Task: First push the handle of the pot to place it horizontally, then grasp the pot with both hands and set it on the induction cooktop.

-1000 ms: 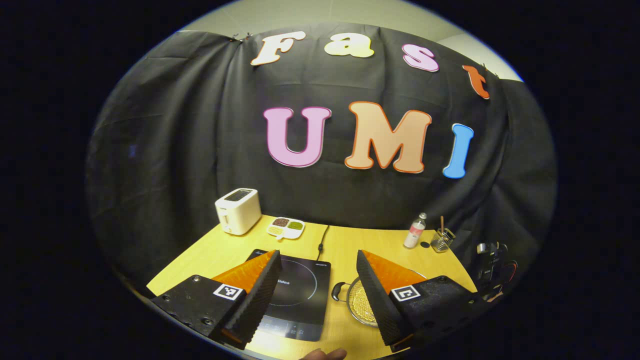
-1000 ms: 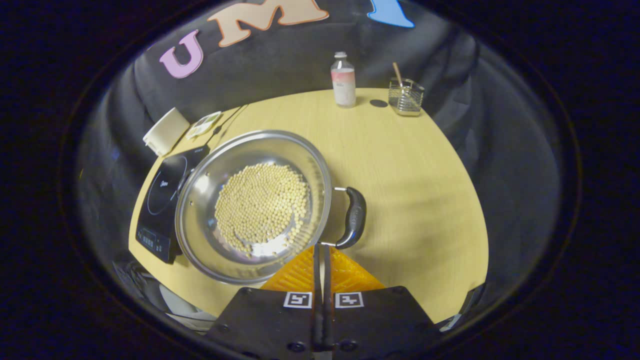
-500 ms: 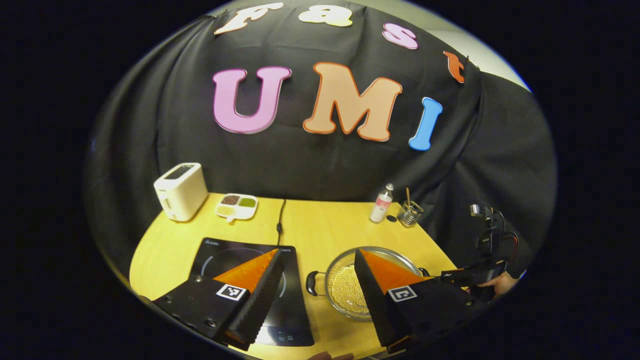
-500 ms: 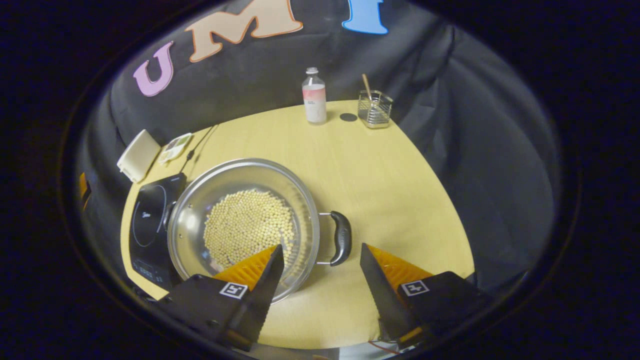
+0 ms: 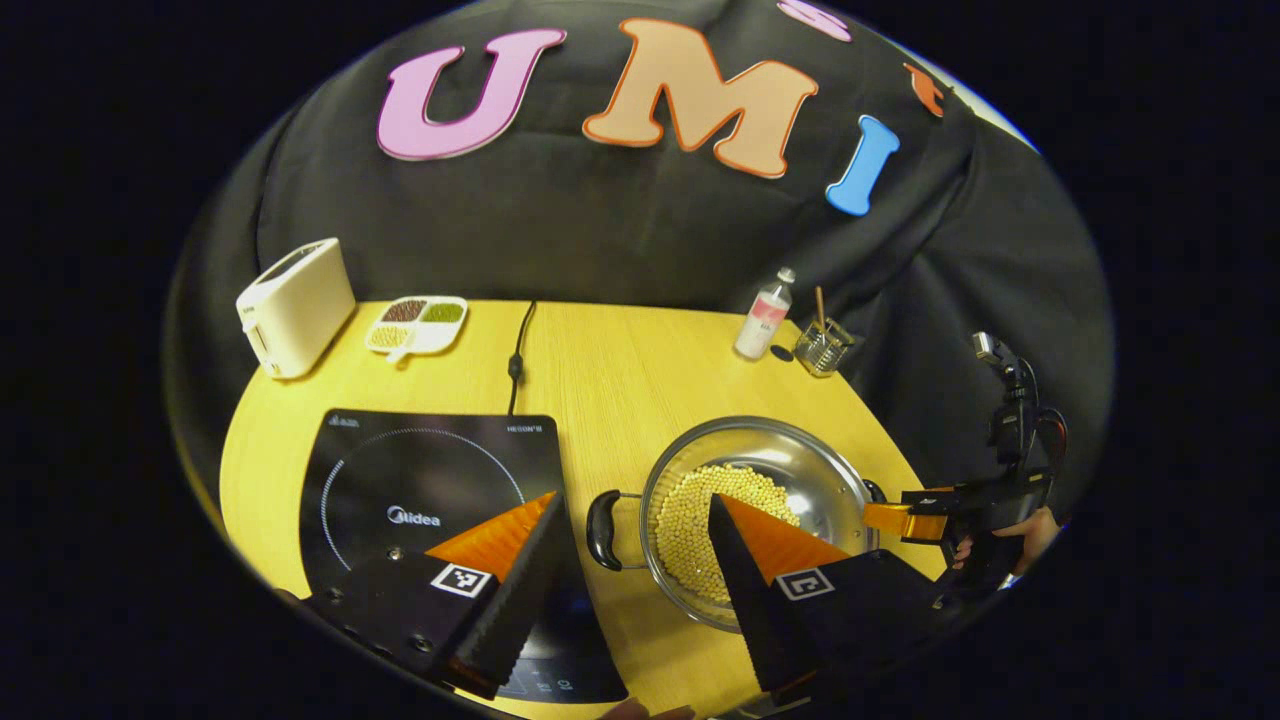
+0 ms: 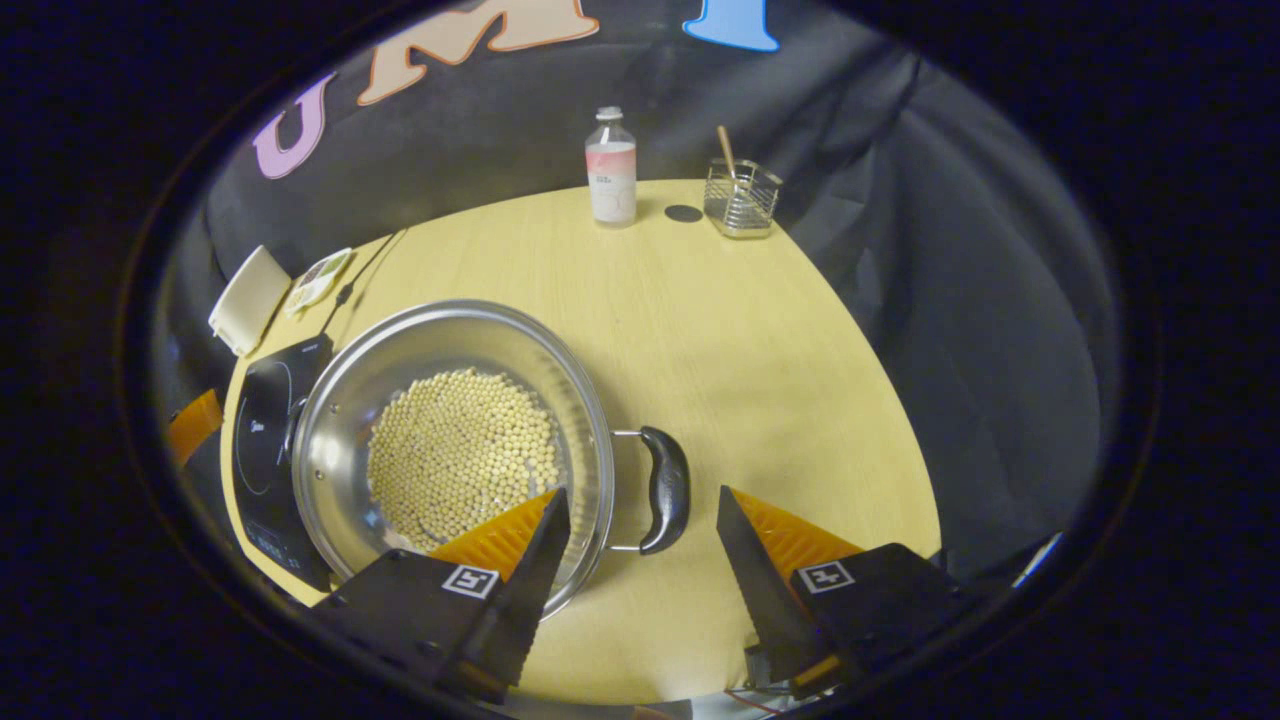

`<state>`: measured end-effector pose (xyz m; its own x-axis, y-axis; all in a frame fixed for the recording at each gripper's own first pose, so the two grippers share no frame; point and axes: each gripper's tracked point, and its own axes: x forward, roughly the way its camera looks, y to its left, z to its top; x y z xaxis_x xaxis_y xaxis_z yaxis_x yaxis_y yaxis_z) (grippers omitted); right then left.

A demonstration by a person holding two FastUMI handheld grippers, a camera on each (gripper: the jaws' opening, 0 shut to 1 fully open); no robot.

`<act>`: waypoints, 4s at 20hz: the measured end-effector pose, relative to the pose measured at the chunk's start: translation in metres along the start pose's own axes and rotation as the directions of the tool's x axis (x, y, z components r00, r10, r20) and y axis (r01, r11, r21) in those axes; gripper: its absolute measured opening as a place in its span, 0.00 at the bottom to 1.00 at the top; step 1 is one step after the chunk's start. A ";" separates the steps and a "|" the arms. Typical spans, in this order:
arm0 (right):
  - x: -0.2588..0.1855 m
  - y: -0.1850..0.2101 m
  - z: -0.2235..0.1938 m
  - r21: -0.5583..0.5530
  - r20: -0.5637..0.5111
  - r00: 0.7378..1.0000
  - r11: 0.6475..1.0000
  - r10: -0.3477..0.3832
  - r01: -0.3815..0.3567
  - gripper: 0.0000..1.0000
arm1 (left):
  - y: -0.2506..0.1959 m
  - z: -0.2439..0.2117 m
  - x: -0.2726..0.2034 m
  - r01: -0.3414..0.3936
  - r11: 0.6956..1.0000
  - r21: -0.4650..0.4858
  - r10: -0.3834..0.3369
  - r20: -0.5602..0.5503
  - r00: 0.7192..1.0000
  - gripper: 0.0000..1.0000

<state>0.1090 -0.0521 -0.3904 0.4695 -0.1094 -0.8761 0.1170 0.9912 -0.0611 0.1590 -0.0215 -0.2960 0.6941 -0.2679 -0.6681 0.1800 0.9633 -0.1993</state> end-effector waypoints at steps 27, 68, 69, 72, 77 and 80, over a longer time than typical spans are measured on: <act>0.060 -0.008 0.014 -0.029 -0.082 0.996 0.999 0.041 -0.043 0.63 | 0.011 -0.087 0.100 -0.126 0.984 0.128 0.160 -0.304 0.939 0.72; -0.043 0.193 0.026 0.101 -0.062 0.986 0.983 0.157 -0.151 0.44 | 0.176 -0.016 -0.021 -0.114 0.993 0.012 0.113 -0.259 0.959 0.58; -0.045 0.201 0.026 0.094 -0.056 0.987 0.985 0.149 -0.143 0.44 | 0.184 -0.013 -0.020 -0.106 0.994 0.012 0.106 -0.249 0.963 0.58; -0.049 0.226 0.028 0.076 -0.037 0.991 0.989 0.128 -0.125 0.44 | 0.205 -0.011 -0.023 -0.092 0.996 0.012 0.092 -0.225 0.970 0.58; -0.048 0.264 0.025 0.027 -0.048 0.992 0.993 0.114 -0.113 0.44 | 0.242 -0.021 -0.027 -0.102 0.995 -0.024 0.094 -0.226 0.970 0.59; -0.041 0.286 0.018 0.020 -0.069 0.990 0.993 0.121 -0.120 0.44 | 0.264 -0.025 -0.030 -0.117 0.993 -0.023 0.108 -0.237 0.966 0.58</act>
<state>0.1388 0.2349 -0.3637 0.4189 0.0162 -0.9079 0.0774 0.9956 0.0535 0.1678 0.2405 -0.3466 0.5246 -0.1588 -0.8364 0.0819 0.9873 -0.1361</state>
